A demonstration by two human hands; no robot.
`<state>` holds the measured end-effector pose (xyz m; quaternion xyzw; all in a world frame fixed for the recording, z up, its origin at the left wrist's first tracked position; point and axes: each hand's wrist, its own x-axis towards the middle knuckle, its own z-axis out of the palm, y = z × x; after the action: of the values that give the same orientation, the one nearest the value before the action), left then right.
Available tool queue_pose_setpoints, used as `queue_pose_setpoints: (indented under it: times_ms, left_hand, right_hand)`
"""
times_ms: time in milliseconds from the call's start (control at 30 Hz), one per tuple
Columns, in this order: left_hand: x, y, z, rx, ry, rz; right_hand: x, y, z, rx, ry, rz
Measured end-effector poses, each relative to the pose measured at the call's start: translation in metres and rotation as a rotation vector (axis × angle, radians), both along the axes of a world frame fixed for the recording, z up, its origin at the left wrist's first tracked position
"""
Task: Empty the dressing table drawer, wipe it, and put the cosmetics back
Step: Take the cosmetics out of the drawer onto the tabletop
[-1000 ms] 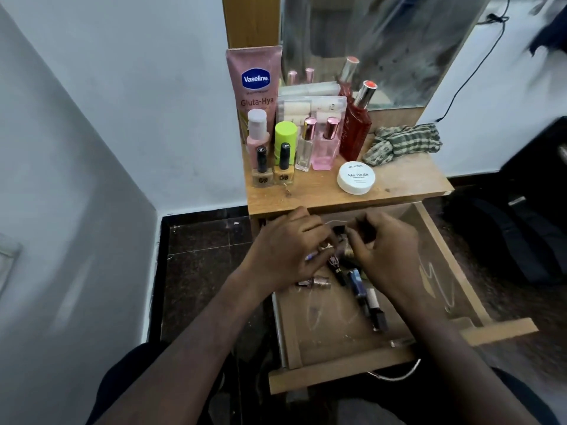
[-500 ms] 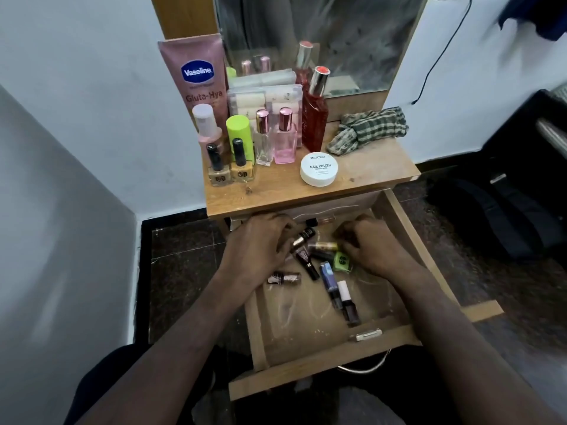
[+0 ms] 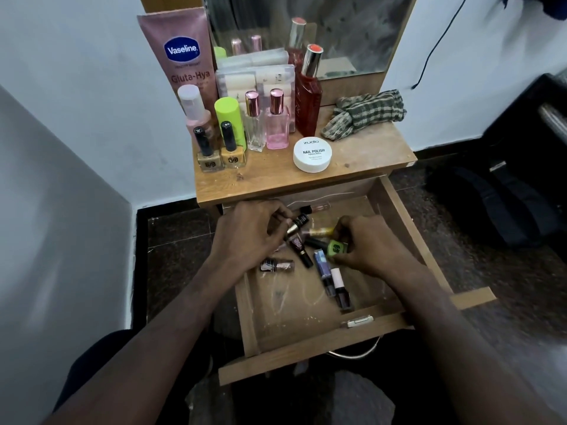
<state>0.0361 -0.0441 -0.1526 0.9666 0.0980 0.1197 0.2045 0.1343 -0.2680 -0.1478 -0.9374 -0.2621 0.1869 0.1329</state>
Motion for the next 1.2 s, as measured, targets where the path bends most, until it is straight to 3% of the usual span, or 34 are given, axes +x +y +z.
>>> queue_pose_setpoints:
  times_ms: [267,367,500,667,767,833,967,1067,1200]
  left_hand:
    - [-0.001,0.001,0.001,-0.04,-0.012,-0.034]
    - [-0.003,0.002,0.005,-0.075,0.005,-0.082]
    - [-0.007,-0.004,0.011,-0.19,0.07,-0.152]
    - [-0.016,-0.006,0.019,-0.461,-0.028,-0.104]
    - [-0.024,0.0,0.027,-0.498,-0.146,-0.051]
    - [-0.03,0.007,0.031,-0.465,-0.242,-0.03]
    - [-0.035,0.02,0.035,-0.356,-0.418,-0.012]
    - [-0.033,0.024,0.037,-0.235,-0.476,0.049]
    - [-0.032,0.027,0.035,-0.234,-0.481,0.089]
  right_hand:
    - [0.002,0.001,0.005,0.008,-0.067,0.005]
    - [-0.001,-0.009,0.014,0.201,-0.077,-0.088]
    - [-0.022,0.005,0.027,0.565,0.047,-0.121]
    - [-0.041,0.033,0.032,0.724,0.035,-0.091]
    - [-0.039,0.035,0.035,0.809,0.156,-0.105]
    - [-0.031,0.03,0.028,0.759,0.087,-0.151]
    - [-0.007,0.017,0.012,0.429,-0.216,-0.166]
    - [0.002,0.023,0.005,0.303,-0.268,-0.093]
    - [0.005,0.036,0.002,0.255,-0.311,-0.025]
